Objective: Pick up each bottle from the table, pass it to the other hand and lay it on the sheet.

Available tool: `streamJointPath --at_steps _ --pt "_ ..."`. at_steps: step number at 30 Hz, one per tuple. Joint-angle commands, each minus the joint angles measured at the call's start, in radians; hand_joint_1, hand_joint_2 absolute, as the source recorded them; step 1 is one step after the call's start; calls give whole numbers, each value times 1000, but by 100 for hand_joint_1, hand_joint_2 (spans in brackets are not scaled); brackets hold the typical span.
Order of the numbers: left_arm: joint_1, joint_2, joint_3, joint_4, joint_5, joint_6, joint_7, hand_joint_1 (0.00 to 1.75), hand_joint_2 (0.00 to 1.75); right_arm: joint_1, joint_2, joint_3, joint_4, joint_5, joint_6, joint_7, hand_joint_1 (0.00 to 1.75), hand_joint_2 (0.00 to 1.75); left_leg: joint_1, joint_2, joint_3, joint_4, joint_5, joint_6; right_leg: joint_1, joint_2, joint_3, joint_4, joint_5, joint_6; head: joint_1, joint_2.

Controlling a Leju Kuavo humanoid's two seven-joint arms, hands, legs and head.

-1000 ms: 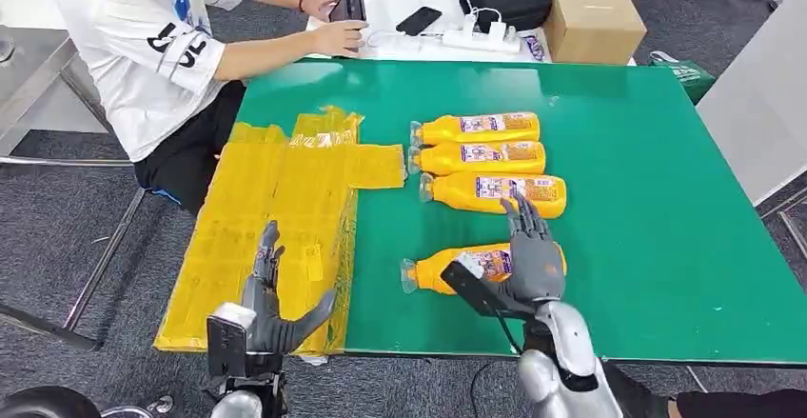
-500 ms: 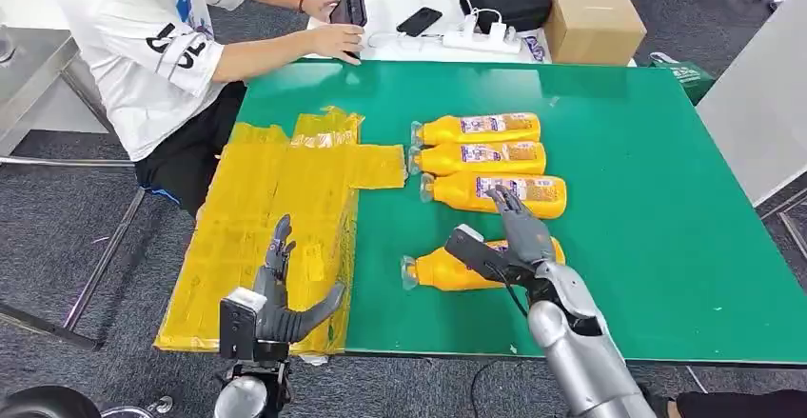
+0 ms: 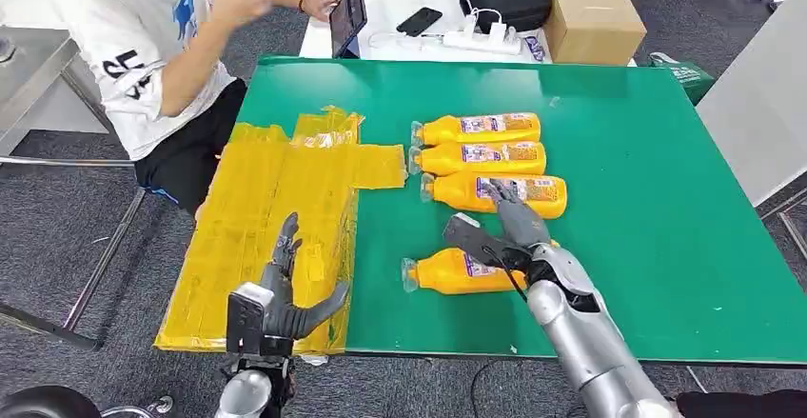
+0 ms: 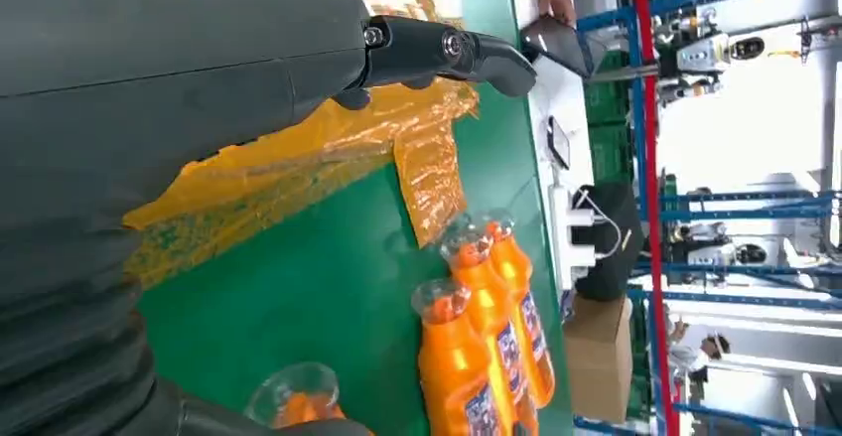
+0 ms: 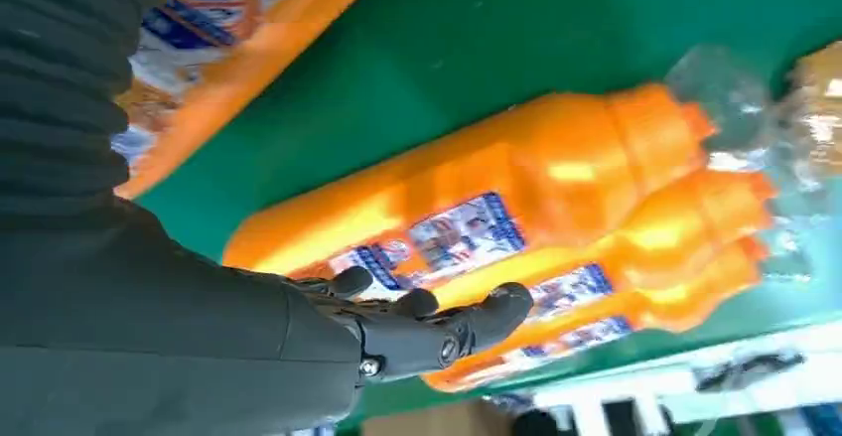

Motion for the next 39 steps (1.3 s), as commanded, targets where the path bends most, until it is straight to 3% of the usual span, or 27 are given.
streamJointPath --at_steps 1,3,7,11,16,21,30,39 --pt "-42 11 -6 92 9 -9 -4 0 175 -6 -7 48 -16 -29 -46 -40 0 175 1 2 5 -1 -3 -1 1 0 5 -1 -2 -2 -1 0" --pt "-42 11 -6 92 9 -9 -4 0 175 -6 -7 48 -16 -29 -46 -40 0 175 1 2 5 -1 -3 -1 2 0 5 -1 -2 -2 0 0" --pt "-40 10 -12 92 20 -14 -14 0 175 61 63 -7 -197 -11 -288 -215 0 175 1 2 5 0 -3 -1 1 0 5 -1 -2 -2 0 0" --pt "-55 15 -23 123 41 -13 -29 0 175 87 62 2 -300 -120 -202 -270 0 175 0 3 2 0 -2 -1 1 1 2 0 -2 -2 0 0" --pt "-67 19 -16 135 45 -17 -34 0 175 82 11 7 -250 -195 -70 -305 0 175 1 -1 3 0 -2 -1 2 -3 4 -1 -2 -2 -1 0" --pt "-70 21 6 152 44 -16 -41 0 175 72 -105 29 -152 -261 108 -259 0 175 1 -1 5 -1 -2 0 2 -3 6 -3 -2 -2 0 0" --pt "-74 24 13 163 41 -22 -40 0 175 88 -317 39 -173 -310 233 -174 0 175 -1 -1 5 0 -3 0 0 -3 6 -2 -2 -2 -1 0" --pt "-92 22 3 189 43 -32 -40 0 175 74 -338 65 -128 -321 270 -145 0 175 -2 1 3 0 -2 0 -1 -1 3 -1 -1 -1 0 0"
